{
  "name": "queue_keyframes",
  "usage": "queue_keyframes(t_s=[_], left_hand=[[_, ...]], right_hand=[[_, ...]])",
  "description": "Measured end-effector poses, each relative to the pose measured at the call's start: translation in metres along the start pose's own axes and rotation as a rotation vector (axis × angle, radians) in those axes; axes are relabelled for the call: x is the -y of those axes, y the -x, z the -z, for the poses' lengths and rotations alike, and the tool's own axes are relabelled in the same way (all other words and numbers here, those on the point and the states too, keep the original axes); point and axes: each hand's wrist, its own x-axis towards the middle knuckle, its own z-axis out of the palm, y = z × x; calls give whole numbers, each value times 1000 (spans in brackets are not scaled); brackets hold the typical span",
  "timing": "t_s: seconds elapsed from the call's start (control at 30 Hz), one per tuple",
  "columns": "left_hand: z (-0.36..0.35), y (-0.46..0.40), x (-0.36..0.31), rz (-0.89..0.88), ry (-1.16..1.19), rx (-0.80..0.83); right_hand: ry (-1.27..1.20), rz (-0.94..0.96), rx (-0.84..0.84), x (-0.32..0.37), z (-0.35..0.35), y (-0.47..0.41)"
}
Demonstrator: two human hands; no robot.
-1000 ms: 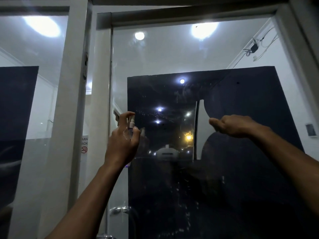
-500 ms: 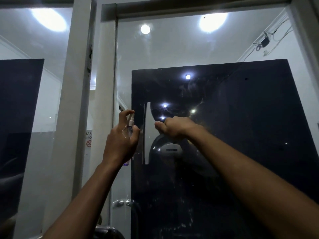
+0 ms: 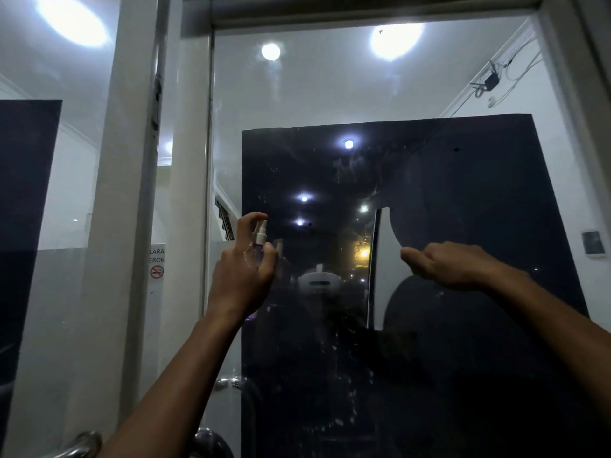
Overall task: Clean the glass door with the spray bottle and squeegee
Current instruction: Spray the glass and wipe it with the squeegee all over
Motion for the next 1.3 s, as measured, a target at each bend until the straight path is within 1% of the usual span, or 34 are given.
queue_keyframes(t_s=[0.1, 0.17, 0.37, 0.43, 0.5, 0.63, 0.77, 0.87, 0.93, 0.97, 1.03, 1.1, 1.17, 1.23, 1.3], left_hand=[[1, -3, -2, -9, 5, 1], [2, -3, -4, -11, 6, -4], [13, -7, 8, -17, -45, -51], [18, -8, 16, -10, -65, -71], [22, -9, 23, -5, -69, -78], [23, -8, 33, -2, -71, -85], [15, -7, 32, -7, -57, -88], [7, -9, 25, -18, -36, -74], [-1, -11, 18, -33, -10, -65], [-4, -11, 15, -38, 0, -61], [-10, -12, 12, -51, 7, -67], [-15, -10, 8, -65, -10, -77], [-16, -7, 4, -63, -20, -75], [-11, -9, 1, -39, -2, -54], [-6, -13, -1, -31, 3, -30]], right_hand=[[13, 60, -119, 21, 8, -3], [13, 126, -145, 54, 14, -16], [-78, 275, -77, 176, 27, -77], [-100, 290, -76, 199, 28, -92], [-103, 271, -75, 204, 27, -102], [-146, 212, 27, 167, 21, -101], [-187, 211, 85, 99, 6, -79], [-174, 149, 59, 49, 0, -56], [-139, 146, 33, 22, -1, -42], [-122, 158, 42, 12, -1, -35], [-133, 97, 57, -7, -4, -22], [-139, -10, 65, -22, -7, -10], [-94, -56, 64, -28, -9, 0], [-47, -61, 9, -26, -5, 7], [-51, -49, -61, -15, 4, 8]])
